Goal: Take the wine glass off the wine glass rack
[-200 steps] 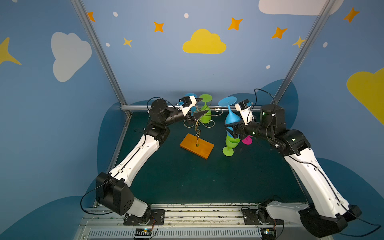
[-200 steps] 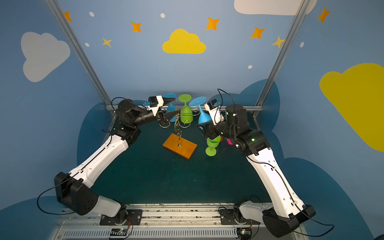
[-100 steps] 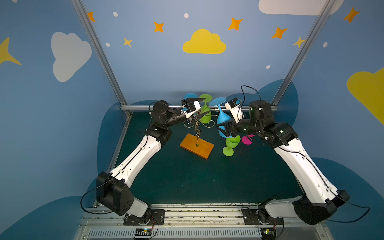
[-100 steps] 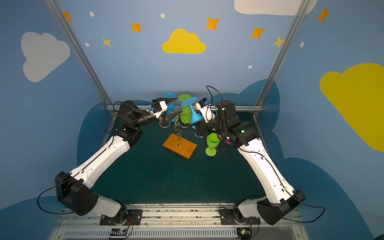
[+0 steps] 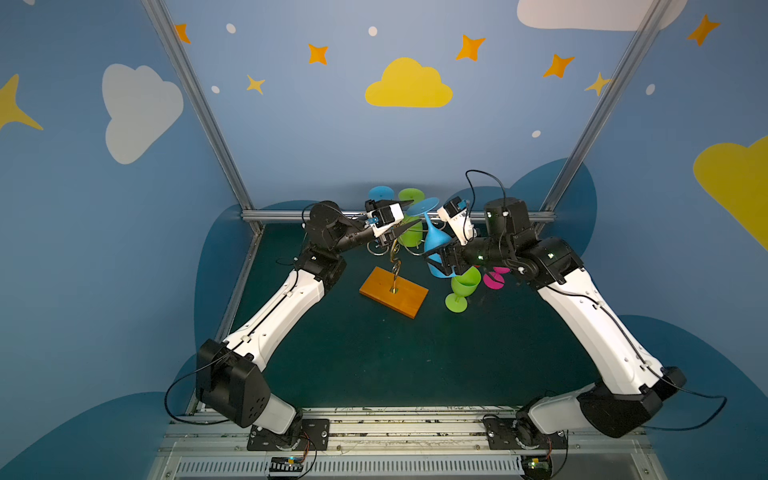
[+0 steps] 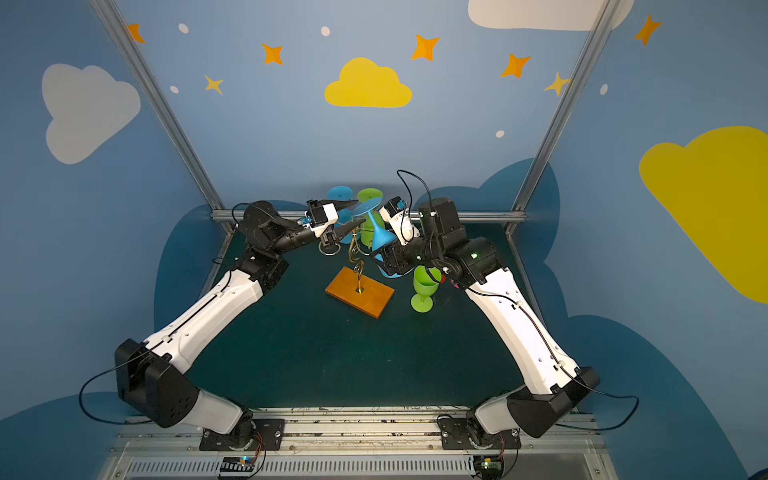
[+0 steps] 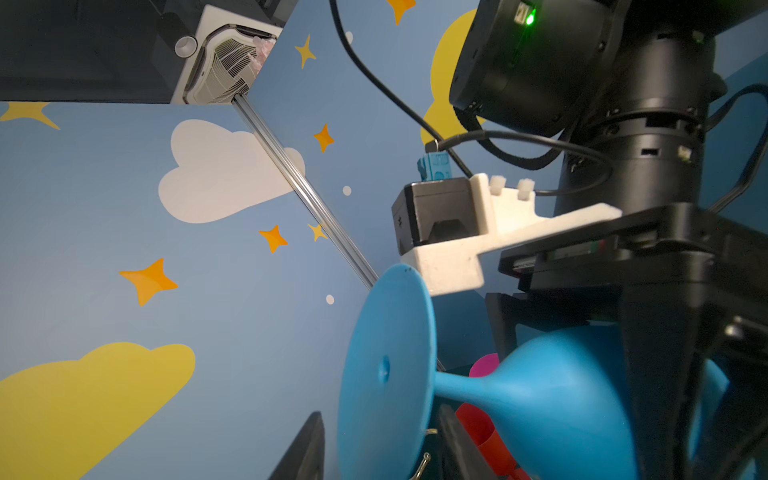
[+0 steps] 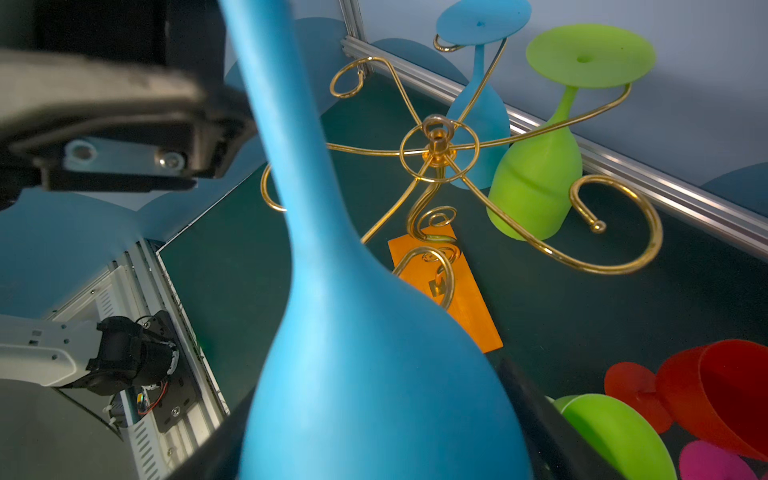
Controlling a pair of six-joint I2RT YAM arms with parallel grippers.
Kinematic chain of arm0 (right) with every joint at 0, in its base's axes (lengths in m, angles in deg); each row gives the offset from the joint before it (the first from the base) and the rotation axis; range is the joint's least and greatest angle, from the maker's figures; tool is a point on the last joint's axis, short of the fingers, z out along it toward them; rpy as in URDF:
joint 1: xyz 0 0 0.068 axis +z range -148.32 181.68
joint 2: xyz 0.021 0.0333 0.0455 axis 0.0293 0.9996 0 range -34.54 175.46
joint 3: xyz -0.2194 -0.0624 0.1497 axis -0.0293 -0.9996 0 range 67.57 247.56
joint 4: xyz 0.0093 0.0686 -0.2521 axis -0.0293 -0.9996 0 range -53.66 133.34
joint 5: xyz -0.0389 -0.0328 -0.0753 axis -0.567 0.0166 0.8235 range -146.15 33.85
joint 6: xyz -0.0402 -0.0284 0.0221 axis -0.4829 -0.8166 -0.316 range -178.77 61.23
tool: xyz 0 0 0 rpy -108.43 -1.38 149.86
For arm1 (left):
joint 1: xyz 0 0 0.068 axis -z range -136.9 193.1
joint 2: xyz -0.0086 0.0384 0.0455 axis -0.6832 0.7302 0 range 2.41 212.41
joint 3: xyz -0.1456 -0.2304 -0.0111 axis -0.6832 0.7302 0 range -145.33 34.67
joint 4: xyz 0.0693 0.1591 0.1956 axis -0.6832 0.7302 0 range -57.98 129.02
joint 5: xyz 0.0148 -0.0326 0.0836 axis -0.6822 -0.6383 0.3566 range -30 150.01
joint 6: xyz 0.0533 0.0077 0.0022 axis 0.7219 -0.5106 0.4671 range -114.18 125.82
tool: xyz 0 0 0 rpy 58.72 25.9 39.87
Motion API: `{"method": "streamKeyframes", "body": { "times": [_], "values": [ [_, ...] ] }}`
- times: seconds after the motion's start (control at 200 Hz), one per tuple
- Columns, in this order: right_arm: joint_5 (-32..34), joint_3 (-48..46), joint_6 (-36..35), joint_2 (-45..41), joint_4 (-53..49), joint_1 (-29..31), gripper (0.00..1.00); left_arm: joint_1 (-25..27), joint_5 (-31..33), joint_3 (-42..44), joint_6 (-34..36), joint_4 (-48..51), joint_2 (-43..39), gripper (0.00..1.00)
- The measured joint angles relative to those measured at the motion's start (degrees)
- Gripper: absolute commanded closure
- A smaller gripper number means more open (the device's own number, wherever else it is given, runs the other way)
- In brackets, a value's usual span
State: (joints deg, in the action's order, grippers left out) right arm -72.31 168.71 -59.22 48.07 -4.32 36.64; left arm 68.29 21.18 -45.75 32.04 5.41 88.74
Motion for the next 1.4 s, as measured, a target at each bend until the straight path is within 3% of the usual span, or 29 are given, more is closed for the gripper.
{"method": "streamKeyframes", "body": {
  "times": [0.591,0.691,0.781,0.876,1.026,1.402],
  "values": [
    [0.0,1.7,0.3,1.7,-1.6,0.2,0.85,0.3,1.0,0.0,1.5,0.2,0.0,0.86],
    [-0.1,1.8,0.7,1.7,-1.4,0.2,0.74,0.2,1.4,0.0,2.3,0.5,0.0,0.92],
    [-0.5,1.8,1.4,1.7,-1.1,0.2,0.46,0.1,1.7,0.0,3.4,0.5,0.0,0.97],
    [-0.7,1.7,1.8,1.5,-0.8,0.2,0.31,0.1,2.4,0.2,3.8,0.5,0.0,0.97],
    [-1.0,-0.3,2.2,0.0,1.5,-0.4,0.21,0.3,4.7,0.8,3.0,0.4,-0.2,0.97],
    [-11.3,-14.3,5.0,-13.3,22.3,-8.2,0.18,0.5,13.3,2.3,-8.3,4.6,-1.7,0.97]
  ]
}}
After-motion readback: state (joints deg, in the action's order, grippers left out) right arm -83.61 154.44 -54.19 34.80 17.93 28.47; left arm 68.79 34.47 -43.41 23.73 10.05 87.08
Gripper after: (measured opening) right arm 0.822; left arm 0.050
